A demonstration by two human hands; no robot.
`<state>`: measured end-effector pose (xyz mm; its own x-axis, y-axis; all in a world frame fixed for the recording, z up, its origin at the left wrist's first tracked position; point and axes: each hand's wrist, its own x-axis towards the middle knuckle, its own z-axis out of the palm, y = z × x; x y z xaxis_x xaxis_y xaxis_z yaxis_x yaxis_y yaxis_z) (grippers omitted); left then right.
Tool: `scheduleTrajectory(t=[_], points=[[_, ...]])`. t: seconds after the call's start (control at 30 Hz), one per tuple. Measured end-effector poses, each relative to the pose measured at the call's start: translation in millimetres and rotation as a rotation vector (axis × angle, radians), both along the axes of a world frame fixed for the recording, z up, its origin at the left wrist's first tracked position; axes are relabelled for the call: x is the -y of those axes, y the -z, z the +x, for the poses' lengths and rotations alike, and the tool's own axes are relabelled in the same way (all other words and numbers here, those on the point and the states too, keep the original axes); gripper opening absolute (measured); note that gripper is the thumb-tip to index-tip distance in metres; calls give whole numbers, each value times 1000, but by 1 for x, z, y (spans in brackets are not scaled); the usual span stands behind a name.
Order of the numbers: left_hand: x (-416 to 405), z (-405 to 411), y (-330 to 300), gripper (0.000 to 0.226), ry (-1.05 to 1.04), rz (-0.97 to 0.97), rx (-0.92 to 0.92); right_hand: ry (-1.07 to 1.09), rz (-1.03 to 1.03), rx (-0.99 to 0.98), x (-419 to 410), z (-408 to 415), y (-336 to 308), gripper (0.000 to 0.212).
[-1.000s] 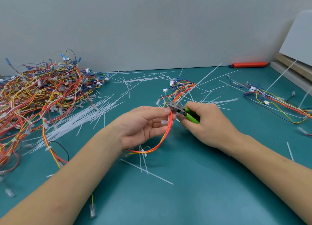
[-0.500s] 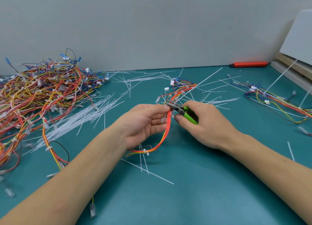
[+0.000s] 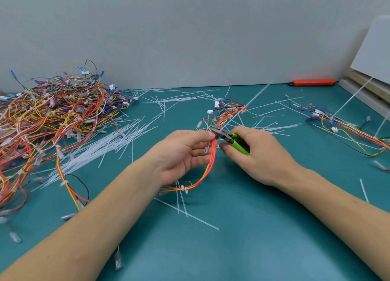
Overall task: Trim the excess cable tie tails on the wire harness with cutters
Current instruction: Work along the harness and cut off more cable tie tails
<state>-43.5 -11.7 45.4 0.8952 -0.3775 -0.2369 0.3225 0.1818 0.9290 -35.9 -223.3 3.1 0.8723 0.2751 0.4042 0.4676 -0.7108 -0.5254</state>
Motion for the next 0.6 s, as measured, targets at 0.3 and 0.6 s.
scheduleTrajectory(t=[0.3,0.6], points=[[0,1,1,14,17,14,32,28,-12,-13,1,0,2,43],[1,-1,1,15,10,29,27,3,17,8,0,0,-1,31]])
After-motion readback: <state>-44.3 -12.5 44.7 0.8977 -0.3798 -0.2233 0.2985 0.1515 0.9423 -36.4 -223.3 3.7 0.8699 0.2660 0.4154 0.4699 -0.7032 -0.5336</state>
